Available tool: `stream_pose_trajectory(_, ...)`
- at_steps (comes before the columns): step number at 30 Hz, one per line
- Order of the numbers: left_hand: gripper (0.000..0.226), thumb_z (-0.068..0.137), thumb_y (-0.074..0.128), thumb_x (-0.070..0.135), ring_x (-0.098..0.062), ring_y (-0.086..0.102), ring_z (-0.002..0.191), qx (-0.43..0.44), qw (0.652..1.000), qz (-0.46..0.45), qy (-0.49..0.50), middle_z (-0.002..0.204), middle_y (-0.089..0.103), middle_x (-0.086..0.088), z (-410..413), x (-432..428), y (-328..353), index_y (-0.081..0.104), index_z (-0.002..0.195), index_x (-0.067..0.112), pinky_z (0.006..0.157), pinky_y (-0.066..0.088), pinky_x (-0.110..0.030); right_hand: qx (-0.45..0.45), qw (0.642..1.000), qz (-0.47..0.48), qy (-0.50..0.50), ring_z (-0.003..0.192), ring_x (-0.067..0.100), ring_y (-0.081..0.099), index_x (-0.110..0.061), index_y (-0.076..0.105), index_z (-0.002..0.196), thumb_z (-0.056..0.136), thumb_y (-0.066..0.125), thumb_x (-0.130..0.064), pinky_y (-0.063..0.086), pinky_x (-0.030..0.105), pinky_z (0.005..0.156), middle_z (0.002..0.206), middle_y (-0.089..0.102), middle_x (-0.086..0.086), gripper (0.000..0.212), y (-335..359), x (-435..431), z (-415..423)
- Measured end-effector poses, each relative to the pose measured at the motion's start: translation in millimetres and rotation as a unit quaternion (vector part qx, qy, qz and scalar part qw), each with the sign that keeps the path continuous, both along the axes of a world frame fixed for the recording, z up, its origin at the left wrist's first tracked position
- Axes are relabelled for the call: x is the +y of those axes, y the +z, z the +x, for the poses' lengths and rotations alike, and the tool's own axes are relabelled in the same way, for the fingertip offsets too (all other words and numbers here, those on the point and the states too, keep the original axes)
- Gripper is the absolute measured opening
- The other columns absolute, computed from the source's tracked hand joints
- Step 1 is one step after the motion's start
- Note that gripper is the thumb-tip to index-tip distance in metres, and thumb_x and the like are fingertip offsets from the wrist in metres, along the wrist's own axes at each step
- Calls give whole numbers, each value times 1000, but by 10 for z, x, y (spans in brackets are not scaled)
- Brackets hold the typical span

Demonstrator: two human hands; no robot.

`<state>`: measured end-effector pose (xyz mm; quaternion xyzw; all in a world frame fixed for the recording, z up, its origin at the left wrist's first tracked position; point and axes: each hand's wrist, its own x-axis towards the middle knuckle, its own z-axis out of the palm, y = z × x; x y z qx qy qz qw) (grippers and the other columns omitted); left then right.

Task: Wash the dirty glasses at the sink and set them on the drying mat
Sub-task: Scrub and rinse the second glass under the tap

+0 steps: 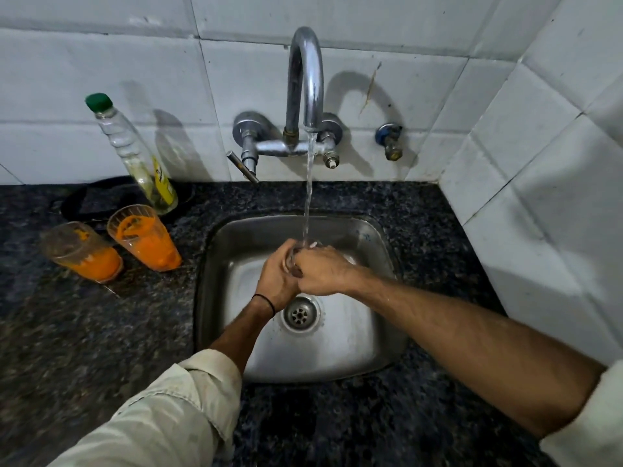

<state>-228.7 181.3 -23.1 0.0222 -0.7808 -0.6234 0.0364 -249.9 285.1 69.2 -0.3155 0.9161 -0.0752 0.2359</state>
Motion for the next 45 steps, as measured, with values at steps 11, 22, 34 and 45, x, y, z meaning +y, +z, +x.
stream_pose_trajectory(11, 52, 66, 83, -3, -24, 68, 95, -39, 999, -17, -34, 105, 70, -12, -90, 26, 9, 61, 112, 6, 84, 57, -33, 78, 975, 129, 164, 122, 29, 51, -21, 60, 111, 90, 61, -18, 34, 42, 111, 128, 60, 5, 21, 31, 125, -259)
stream_pose_trajectory(22, 64, 48, 81, 26, -26, 68, 100, -73, 996, -35, -49, 106, 71, -6, -29, -199, 135, 60, 108, 15, 90, 56, -44, 230, 946, 9, 229, 116, 21, 54, -20, 72, 103, 76, 64, -2, 28, 39, 107, 117, 68, 0, 34, -103, 344, -195)
stream_pose_trajectory(34, 37, 70, 80, 17, -18, 66, 83, -79, 986, -146, 19, 92, 70, -3, -25, -206, 231, 58, 99, 12, 74, 54, -33, -110, 897, -339, -262, 82, 17, 63, -22, 66, 81, 90, 62, -21, 50, 33, 72, 82, 66, -2, 10, -163, -72, 38)
stream_pose_trajectory(45, 60, 70, 73, 60, -22, 66, 103, -104, 852, -497, -127, 114, 70, 3, -155, -273, 679, 57, 125, 40, 87, 55, -40, -187, 429, -560, -684, 56, 20, 63, -10, 70, 71, 85, 69, -16, 52, 27, 51, 62, 68, 4, 15, -680, -333, -12)
